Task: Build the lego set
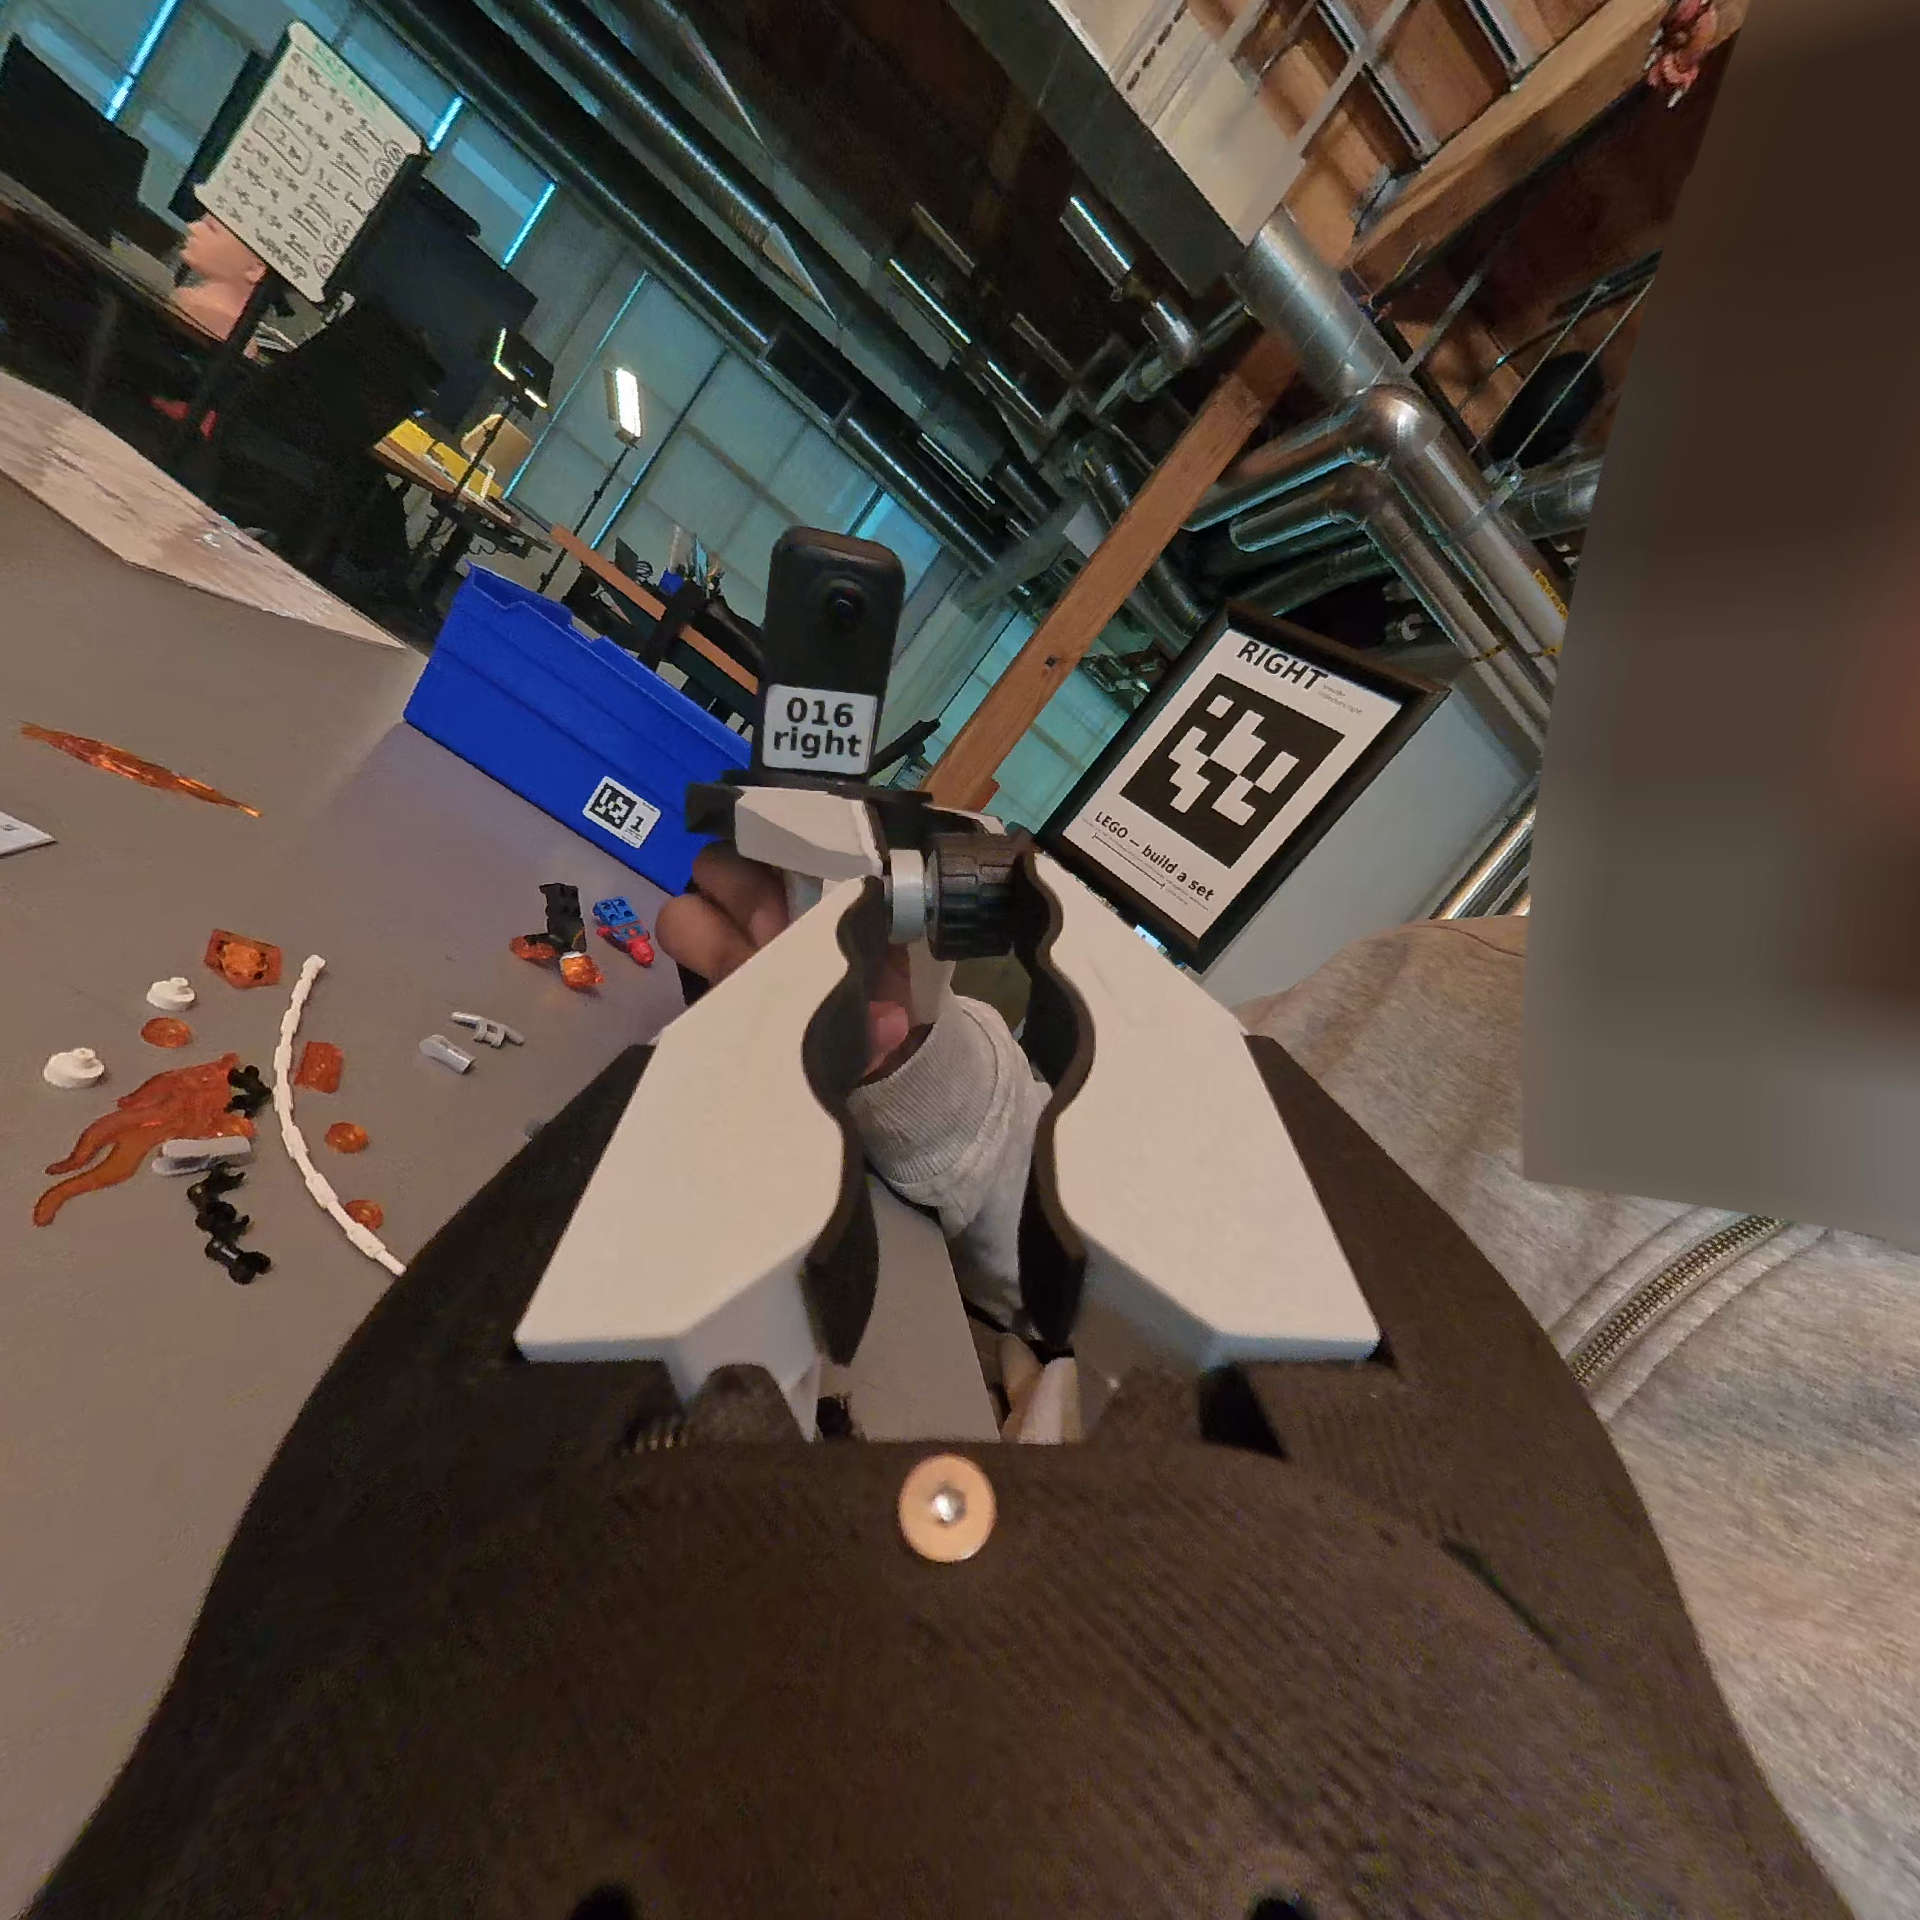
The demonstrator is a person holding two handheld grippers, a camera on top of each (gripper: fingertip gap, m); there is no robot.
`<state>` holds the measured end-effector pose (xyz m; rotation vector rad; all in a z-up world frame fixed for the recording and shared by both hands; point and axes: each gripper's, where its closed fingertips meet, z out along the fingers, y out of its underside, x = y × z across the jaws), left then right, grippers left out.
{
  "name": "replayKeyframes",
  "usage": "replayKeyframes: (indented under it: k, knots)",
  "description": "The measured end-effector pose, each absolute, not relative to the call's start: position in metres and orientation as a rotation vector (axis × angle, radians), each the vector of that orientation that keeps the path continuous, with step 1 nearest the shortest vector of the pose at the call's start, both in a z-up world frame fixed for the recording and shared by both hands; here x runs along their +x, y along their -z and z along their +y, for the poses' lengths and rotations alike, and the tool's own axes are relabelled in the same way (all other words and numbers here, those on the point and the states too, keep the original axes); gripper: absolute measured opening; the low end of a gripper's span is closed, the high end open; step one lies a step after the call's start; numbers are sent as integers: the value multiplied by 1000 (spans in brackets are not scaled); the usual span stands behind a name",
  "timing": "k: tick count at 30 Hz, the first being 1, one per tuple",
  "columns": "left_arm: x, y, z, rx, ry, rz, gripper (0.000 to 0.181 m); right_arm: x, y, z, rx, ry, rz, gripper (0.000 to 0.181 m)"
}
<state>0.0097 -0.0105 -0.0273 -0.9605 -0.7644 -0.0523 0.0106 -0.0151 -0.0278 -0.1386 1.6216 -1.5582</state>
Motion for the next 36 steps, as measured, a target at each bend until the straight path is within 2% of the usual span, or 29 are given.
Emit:
replayKeyframes:
  k: [36]
  knots:
    - [10,33,-8,-1029,16,-789,22,9,31,-16,-64,1413,1589,12]
